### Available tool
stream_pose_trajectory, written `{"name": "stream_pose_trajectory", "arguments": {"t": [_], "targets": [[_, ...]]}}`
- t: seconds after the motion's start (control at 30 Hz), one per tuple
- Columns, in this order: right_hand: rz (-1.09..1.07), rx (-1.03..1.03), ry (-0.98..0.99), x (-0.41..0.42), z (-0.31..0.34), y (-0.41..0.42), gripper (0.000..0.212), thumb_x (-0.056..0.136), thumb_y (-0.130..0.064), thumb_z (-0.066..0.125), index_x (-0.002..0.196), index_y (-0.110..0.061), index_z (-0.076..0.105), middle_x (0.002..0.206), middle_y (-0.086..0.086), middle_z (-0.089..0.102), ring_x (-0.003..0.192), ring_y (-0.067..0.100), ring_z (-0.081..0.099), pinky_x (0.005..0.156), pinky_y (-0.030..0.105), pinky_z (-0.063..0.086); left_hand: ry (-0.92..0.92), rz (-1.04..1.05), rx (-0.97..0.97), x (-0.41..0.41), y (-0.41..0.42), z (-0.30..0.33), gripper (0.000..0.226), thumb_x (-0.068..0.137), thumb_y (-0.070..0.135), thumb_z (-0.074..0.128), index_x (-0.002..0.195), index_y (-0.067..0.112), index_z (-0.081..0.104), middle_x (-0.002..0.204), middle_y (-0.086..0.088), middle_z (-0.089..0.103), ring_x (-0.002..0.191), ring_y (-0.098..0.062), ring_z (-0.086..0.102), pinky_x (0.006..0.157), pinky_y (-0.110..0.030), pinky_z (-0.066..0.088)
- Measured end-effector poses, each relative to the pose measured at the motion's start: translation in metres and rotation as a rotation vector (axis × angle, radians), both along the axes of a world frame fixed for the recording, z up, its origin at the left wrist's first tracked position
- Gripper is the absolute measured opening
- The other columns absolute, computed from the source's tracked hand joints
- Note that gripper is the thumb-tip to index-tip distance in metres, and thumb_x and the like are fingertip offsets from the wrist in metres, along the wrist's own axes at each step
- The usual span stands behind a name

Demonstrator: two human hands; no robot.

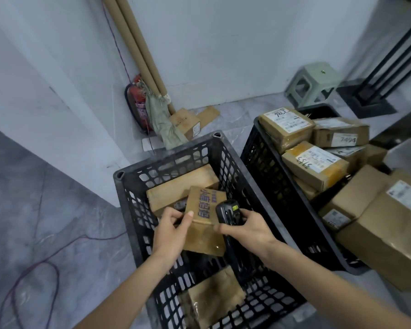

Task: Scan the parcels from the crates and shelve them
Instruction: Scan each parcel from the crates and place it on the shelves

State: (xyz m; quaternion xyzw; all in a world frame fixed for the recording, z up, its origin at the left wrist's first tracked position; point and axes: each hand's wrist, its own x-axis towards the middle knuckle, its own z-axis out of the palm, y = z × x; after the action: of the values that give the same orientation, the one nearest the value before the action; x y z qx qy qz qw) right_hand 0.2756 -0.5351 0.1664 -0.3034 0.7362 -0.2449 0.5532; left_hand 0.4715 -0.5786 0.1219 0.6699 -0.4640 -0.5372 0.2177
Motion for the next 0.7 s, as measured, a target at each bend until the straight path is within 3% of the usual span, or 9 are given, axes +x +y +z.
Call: {"name": "stream_pose_trajectory", "arguments": {"t": [0.07,0.17,0.27,0.4,0.57,0.7], "targets": [[0.006,-0.034,0.024,0.0,0.017,-0.002,0.038,0.077,-0.027,0.092,0.081,-0.036,0.056,0.09,-0.013,0.067,0.082,-0.003,0.059,0.078,0.02,0.051,0.027,0.008,-0.004,-0.002,-0.002,0.016,0.015,0.094,0.035,0.068,0.107,0.034,0.06,0.124,0.006,0.067,0.116,-0.014,0.062,0.103,-0.045,0.05],[0.016,-0.071,0.038,-0.004,0.036,-0.003,0.033,0.072,-0.029,0.095,0.087,-0.032,0.066,0.097,-0.01,0.076,0.091,0.003,0.069,0.088,0.026,0.058,0.084,-0.024,-0.031,-0.005,-0.005,0.04,0.048,0.097,0.016,0.063,0.142,0.027,0.051,0.131,0.011,0.056,0.118,-0.007,0.055,0.103,-0.027,0.045],[0.021,-0.113,0.005,-0.007,0.063,-0.001,0.036,0.075,-0.02,0.094,0.085,-0.032,0.062,0.093,-0.018,0.071,0.082,-0.007,0.065,0.063,0.004,0.048,0.112,-0.079,-0.101,-0.007,-0.01,0.064,0.045,0.096,0.006,0.059,0.136,0.026,0.059,0.133,0.011,0.058,0.111,0.002,0.058,0.086,-0.011,0.047],[-0.035,-0.211,0.032,-0.016,0.102,0.005,0.038,0.073,-0.023,0.094,0.094,-0.033,0.065,0.093,-0.02,0.07,0.076,-0.015,0.064,0.061,0.003,0.046,0.211,-0.084,-0.144,-0.014,-0.013,0.099,0.047,0.094,0.005,0.062,0.131,0.032,0.06,0.131,0.009,0.065,0.122,-0.006,0.06,0.101,-0.031,0.052],[-0.103,-0.352,0.053,-0.024,0.16,0.015,0.045,0.069,-0.033,0.097,0.103,-0.032,0.067,0.089,-0.019,0.074,0.083,-0.01,0.068,0.07,0.007,0.049,0.31,-0.155,-0.255,-0.027,-0.011,0.159,0.047,0.094,0.005,0.062,0.129,0.035,0.057,0.129,0.014,0.064,0.113,0.002,0.062,0.094,-0.03,0.055],[-0.129,-0.466,0.059,-0.025,0.212,0.026,0.086,0.041,-0.062,0.098,0.114,-0.022,0.073,0.096,-0.015,0.08,0.092,0.001,0.075,0.089,0.03,0.06,0.32,-0.175,-0.35,-0.037,-0.01,0.214,0.039,0.096,0.013,0.061,0.117,0.046,0.059,0.124,0.021,0.063,0.114,0.001,0.06,0.101,-0.042,0.052]]}}
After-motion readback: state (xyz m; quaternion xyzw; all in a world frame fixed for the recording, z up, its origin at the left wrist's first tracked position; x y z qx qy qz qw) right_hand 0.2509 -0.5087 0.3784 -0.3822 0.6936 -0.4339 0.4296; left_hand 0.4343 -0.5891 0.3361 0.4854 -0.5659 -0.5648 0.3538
